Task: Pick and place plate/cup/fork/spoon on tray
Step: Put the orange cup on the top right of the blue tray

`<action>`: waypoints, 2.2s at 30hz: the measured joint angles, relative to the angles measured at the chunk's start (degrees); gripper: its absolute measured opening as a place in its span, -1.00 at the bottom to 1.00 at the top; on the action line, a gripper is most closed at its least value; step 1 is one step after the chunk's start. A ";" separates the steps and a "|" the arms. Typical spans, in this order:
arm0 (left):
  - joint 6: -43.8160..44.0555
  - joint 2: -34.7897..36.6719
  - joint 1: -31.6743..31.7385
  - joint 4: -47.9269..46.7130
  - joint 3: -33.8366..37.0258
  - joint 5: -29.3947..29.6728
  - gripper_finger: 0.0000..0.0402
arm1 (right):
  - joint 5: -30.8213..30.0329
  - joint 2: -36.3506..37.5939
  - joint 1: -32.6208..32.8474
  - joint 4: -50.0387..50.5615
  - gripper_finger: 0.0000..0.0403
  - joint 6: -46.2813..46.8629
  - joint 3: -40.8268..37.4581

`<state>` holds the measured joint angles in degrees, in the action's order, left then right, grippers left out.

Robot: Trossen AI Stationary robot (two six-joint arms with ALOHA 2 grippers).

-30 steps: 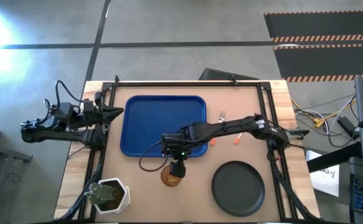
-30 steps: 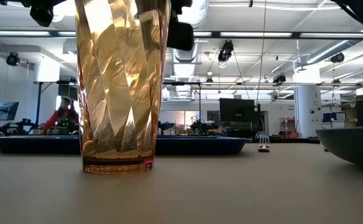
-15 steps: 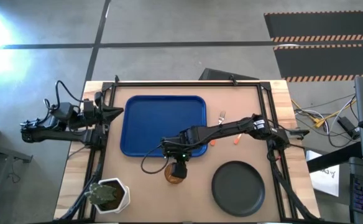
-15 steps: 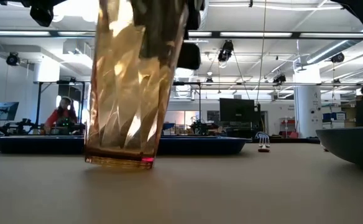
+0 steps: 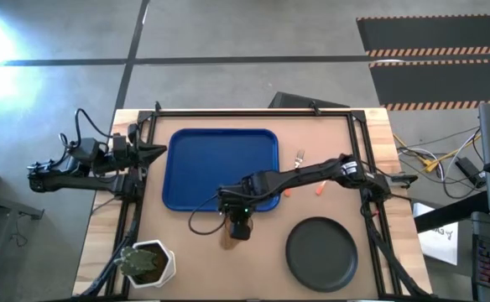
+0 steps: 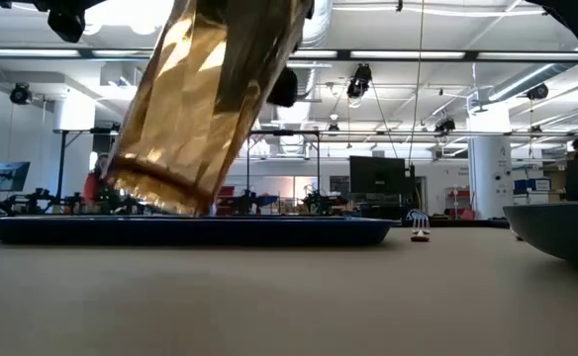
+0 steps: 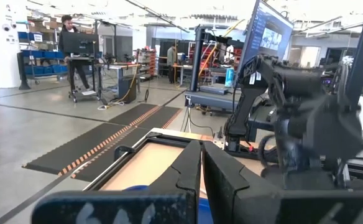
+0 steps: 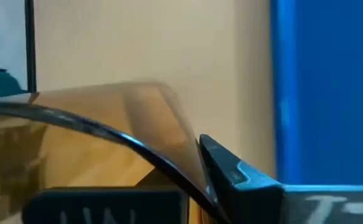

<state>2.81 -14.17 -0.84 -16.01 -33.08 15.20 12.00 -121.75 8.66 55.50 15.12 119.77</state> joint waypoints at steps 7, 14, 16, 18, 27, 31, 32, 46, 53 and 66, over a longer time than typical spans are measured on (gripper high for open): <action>-0.04 0.00 0.02 0.00 0.00 0.01 -1.00 | -13.44 0.64 -3.15 15.52 -0.95 -8.28 15.41; -0.11 0.00 0.00 0.01 0.22 0.02 -1.00 | -17.12 7.15 -13.07 13.55 -0.96 -13.10 12.36; -0.11 0.02 0.01 0.04 0.33 0.02 -1.00 | -15.96 7.32 -16.44 11.48 -0.96 -15.23 12.70; -0.07 0.02 0.02 0.04 0.37 0.03 -1.00 | -12.75 7.22 -19.81 7.80 -0.96 -17.03 12.87; -0.04 0.22 0.02 0.02 0.27 0.04 -1.00 | 3.37 3.90 -30.88 -10.21 -0.96 -17.26 12.62; -0.10 0.58 0.02 0.03 0.28 0.04 -1.00 | 6.25 0.86 -33.01 -11.23 -0.96 -16.41 13.07; -0.09 0.67 0.02 0.00 0.32 0.04 -1.00 | 6.26 0.19 -33.25 -10.92 -0.96 -16.45 13.18; -0.09 0.74 0.02 -0.02 0.44 0.04 -1.00 | -10.50 -0.78 -38.17 23.60 -0.96 -19.24 15.16; -0.09 0.76 0.02 0.00 0.42 0.04 -1.00 | -12.23 -0.94 -38.88 23.67 -0.96 -17.91 15.02; -0.07 0.76 0.02 0.00 0.48 0.07 -1.00 | -13.48 -4.66 -39.00 27.77 -0.96 -16.60 13.52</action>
<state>2.74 -13.41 -0.82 -16.01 -32.60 15.27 -1.48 -126.41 -30.33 83.27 -1.48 133.29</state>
